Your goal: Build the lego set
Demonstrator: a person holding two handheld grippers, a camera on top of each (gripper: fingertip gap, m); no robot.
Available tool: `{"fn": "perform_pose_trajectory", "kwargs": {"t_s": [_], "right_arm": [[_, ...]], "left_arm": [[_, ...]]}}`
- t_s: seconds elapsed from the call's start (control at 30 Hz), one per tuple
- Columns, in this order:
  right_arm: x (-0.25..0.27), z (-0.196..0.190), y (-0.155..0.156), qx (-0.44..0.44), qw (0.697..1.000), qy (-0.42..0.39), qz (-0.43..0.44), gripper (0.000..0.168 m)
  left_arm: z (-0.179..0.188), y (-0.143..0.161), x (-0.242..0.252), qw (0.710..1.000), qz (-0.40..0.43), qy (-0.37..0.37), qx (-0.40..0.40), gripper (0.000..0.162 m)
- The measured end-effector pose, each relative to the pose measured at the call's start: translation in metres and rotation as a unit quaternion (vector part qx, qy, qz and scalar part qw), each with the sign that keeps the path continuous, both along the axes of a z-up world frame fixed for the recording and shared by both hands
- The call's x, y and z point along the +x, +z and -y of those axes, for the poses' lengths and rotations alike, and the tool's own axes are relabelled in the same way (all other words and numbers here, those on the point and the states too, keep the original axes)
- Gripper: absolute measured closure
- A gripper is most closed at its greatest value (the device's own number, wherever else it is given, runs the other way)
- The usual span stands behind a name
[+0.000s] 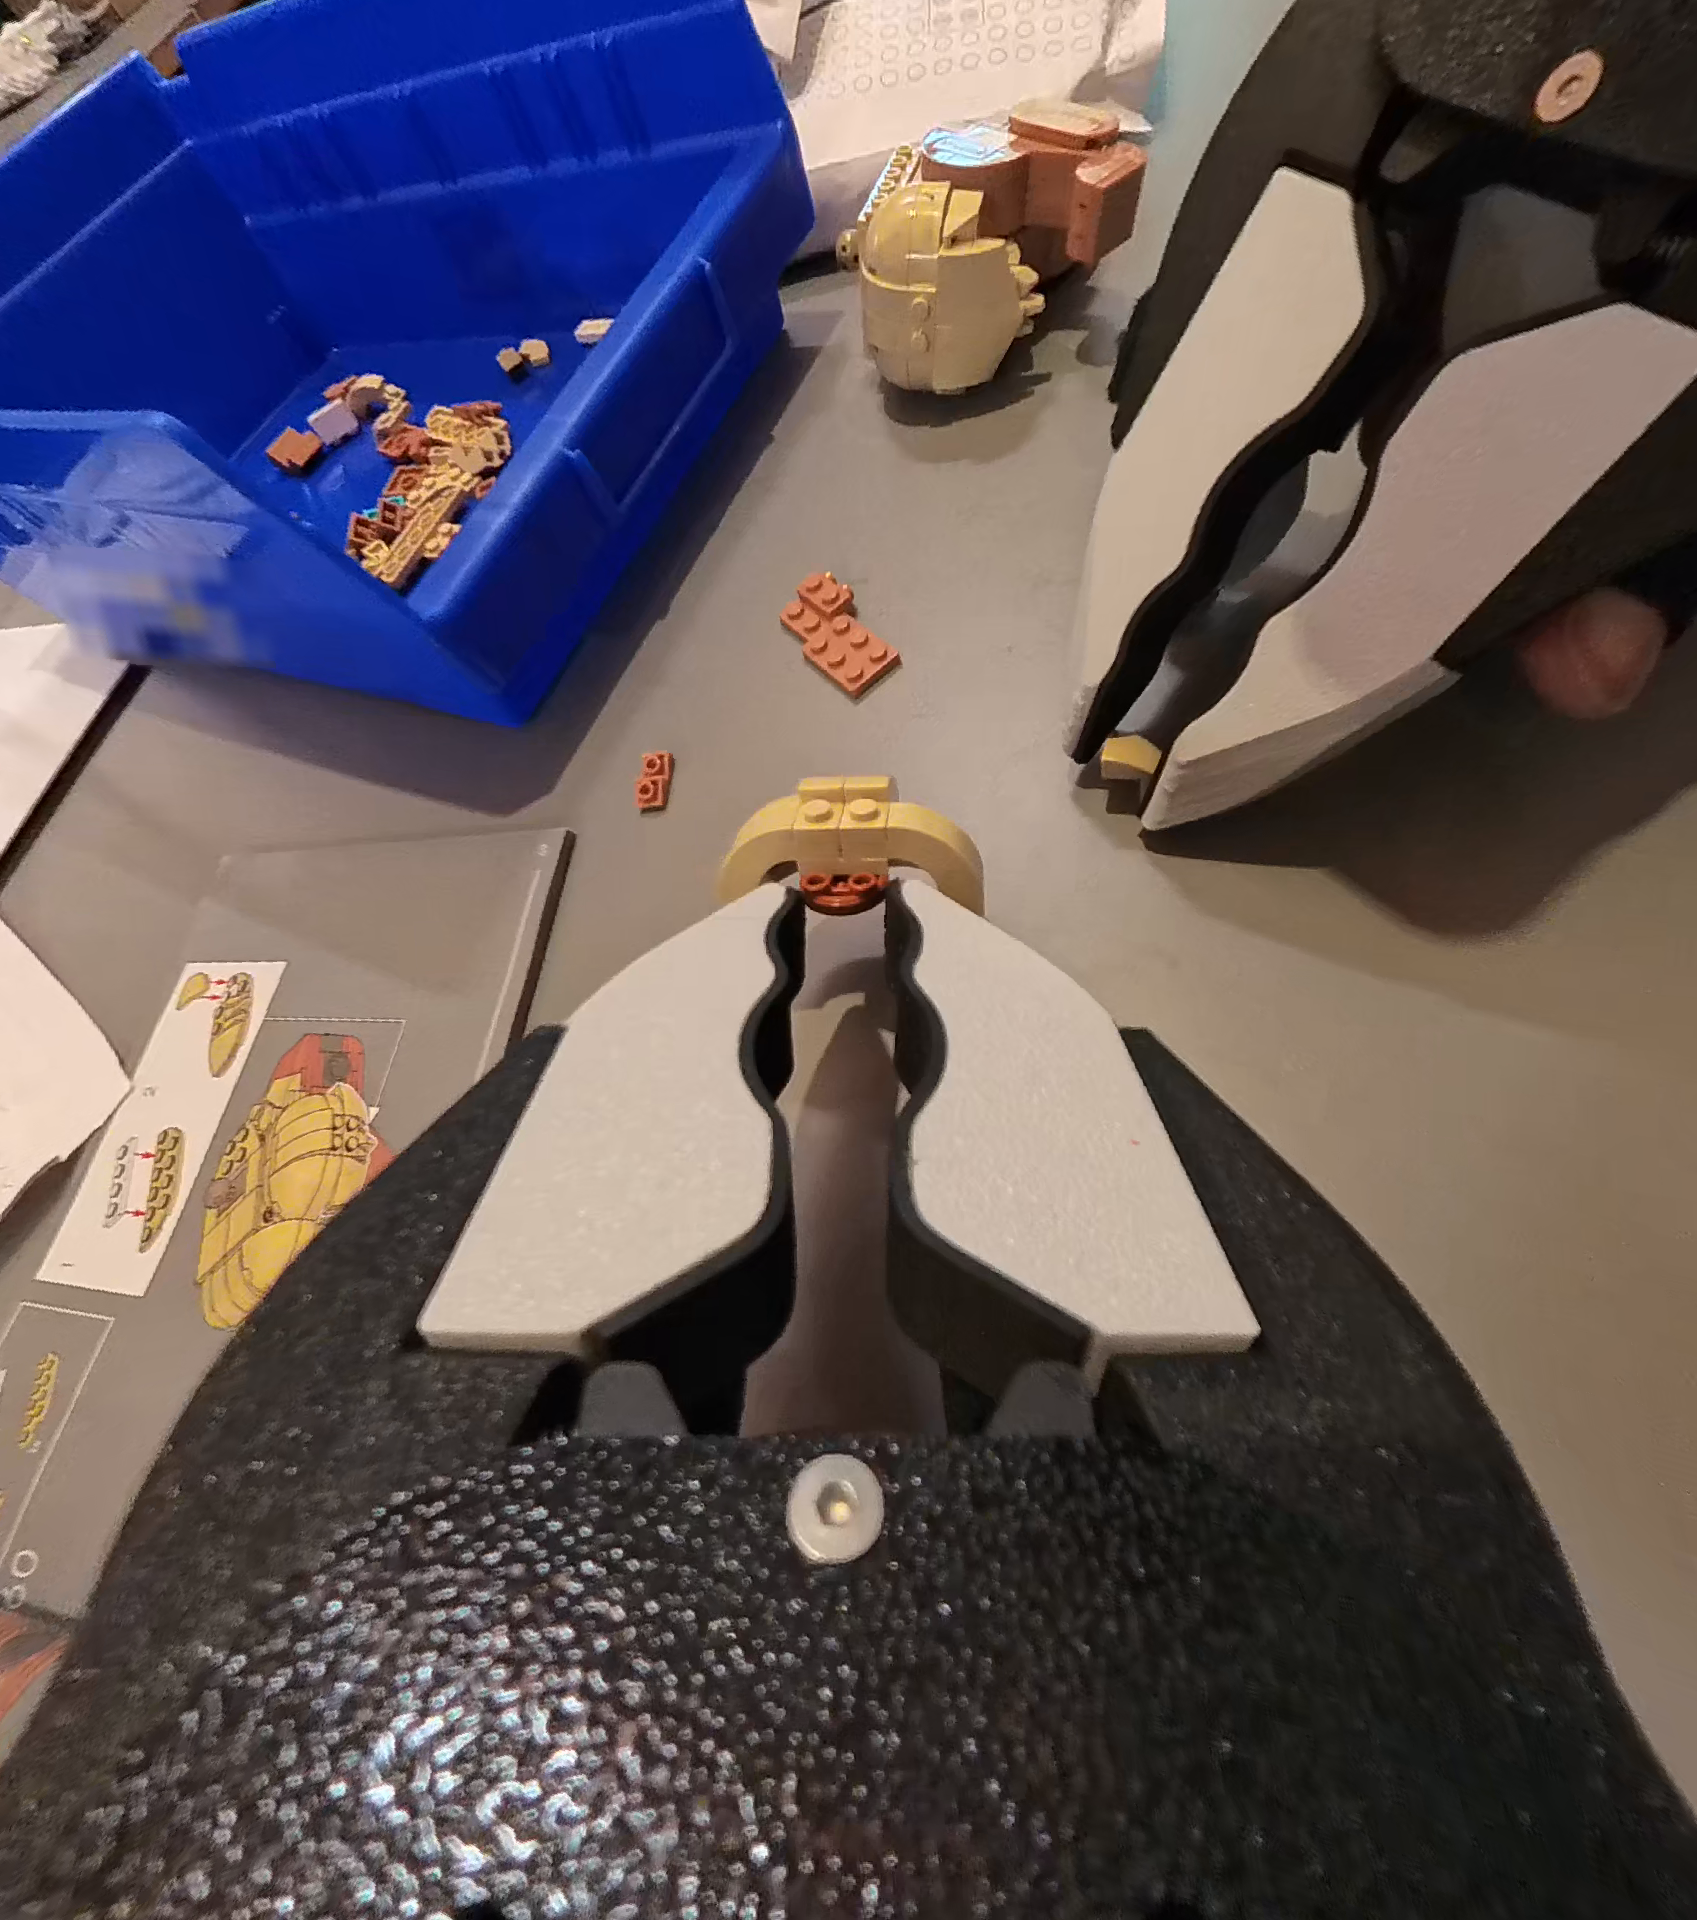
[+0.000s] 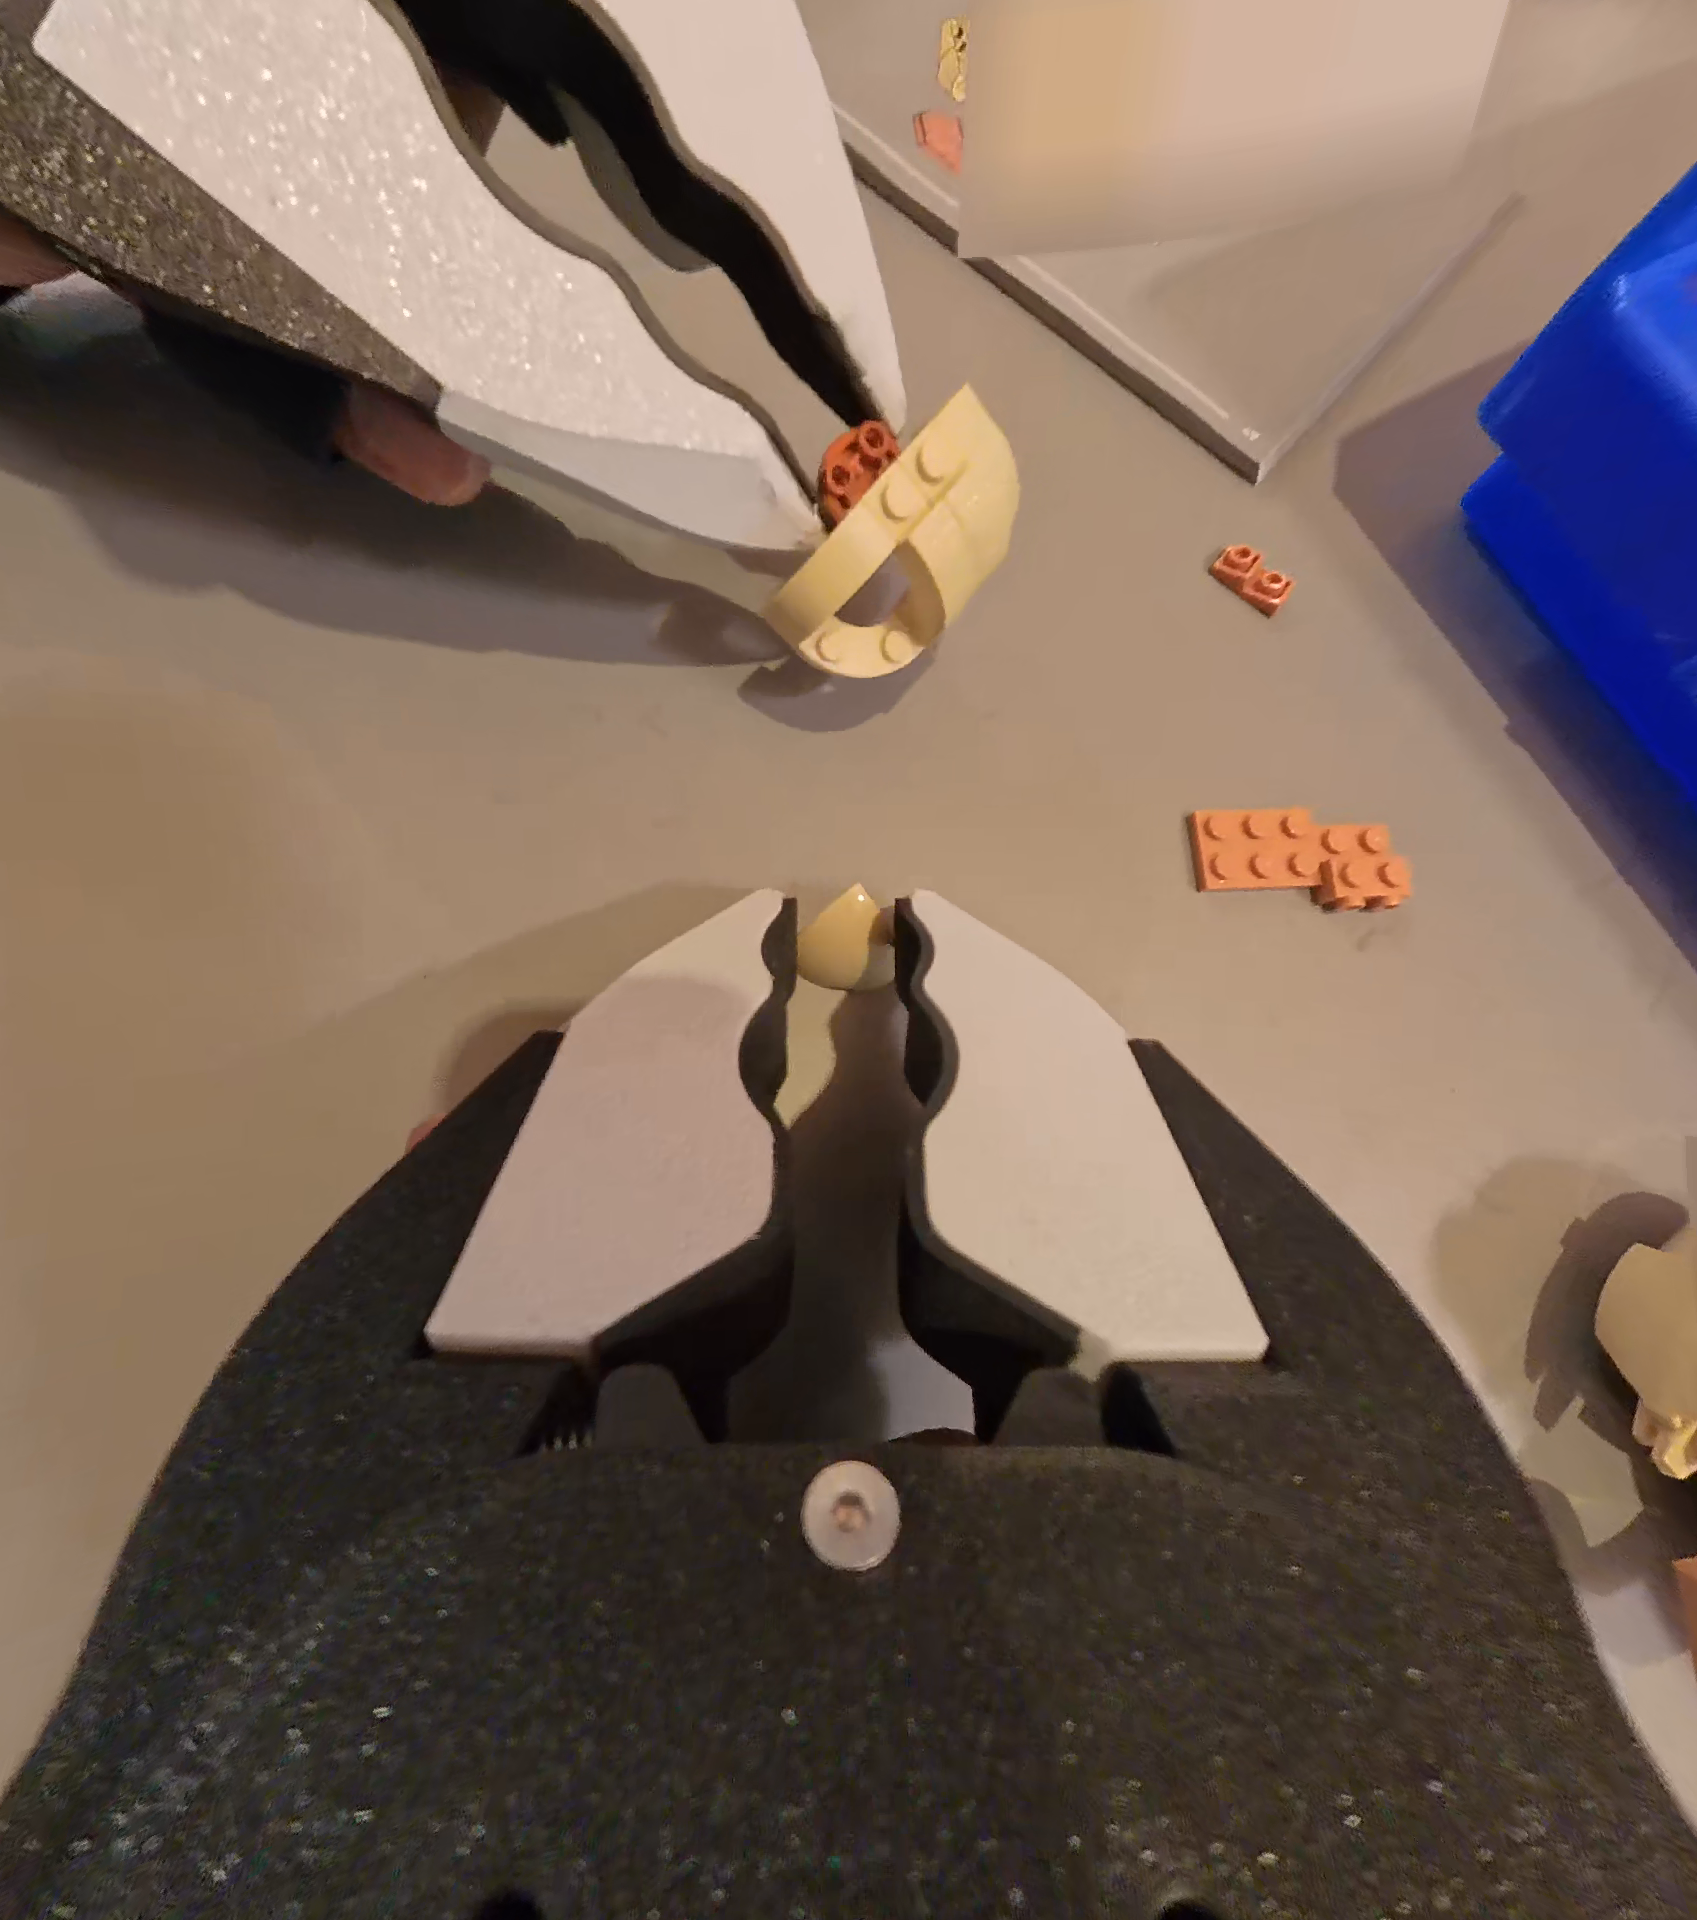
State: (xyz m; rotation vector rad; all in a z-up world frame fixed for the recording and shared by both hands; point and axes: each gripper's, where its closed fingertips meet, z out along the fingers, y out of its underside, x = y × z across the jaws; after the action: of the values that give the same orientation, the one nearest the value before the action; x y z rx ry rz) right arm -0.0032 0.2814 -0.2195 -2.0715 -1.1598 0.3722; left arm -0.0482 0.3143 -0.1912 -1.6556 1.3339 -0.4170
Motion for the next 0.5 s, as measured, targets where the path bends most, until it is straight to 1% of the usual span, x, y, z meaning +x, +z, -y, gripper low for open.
{"fn": "perform_pose_trajectory", "kwargs": {"t_s": [0.1,0.2,0.27,0.33,0.4,0.5], "right_arm": [[0.001,-0.001,0.002,-0.012,1.0,0.0,-0.015,0.151],[-0.001,-0.003,0.013,-0.015,0.998,0.004,-0.066,0.151],[-0.006,-0.002,0.027,-0.012,0.992,0.02,-0.123,0.151],[-0.012,-0.001,0.047,-0.005,0.98,0.033,-0.197,0.151],[-0.013,-0.002,0.064,0.009,0.967,0.033,-0.251,0.151],[-0.013,-0.003,0.079,0.042,0.96,0.035,-0.275,0.151]], "left_arm": [[0.002,0.0,0.001,1.0,0.005,-0.006,-0.008,0.148],[0.005,0.003,0.003,1.0,0.017,-0.011,-0.021,0.148],[0.007,0.005,0.005,0.999,0.032,-0.014,-0.036,0.148],[0.01,0.008,0.007,0.997,0.05,-0.016,-0.053,0.148],[0.012,0.013,0.009,0.995,0.07,-0.019,-0.066,0.148],[0.015,0.02,0.013,0.991,0.1,-0.025,-0.083,0.148]]}}
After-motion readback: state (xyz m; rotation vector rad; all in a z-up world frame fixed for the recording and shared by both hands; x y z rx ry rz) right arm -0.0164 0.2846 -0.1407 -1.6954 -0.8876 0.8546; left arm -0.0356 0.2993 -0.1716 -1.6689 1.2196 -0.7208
